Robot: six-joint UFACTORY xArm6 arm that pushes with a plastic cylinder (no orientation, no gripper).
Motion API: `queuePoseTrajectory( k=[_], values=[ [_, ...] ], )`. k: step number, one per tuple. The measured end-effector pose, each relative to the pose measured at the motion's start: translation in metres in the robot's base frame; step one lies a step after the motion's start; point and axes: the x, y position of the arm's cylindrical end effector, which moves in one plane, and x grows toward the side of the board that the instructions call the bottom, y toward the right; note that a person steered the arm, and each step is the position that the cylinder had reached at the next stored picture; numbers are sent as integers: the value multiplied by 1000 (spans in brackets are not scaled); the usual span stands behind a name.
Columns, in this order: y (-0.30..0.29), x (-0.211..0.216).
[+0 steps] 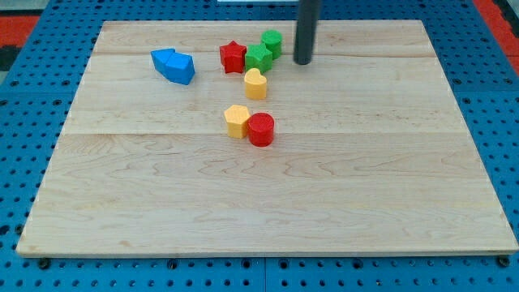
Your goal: Place the green star to the bottom left of the green circle
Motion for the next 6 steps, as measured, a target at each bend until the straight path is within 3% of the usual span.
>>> queuePoseTrajectory(
  k=[1, 3, 4, 5, 6],
  values=[
    [-47, 29],
    [-110, 30],
    [-51, 26],
    [-8, -13],
    [-2, 25]
  ],
)
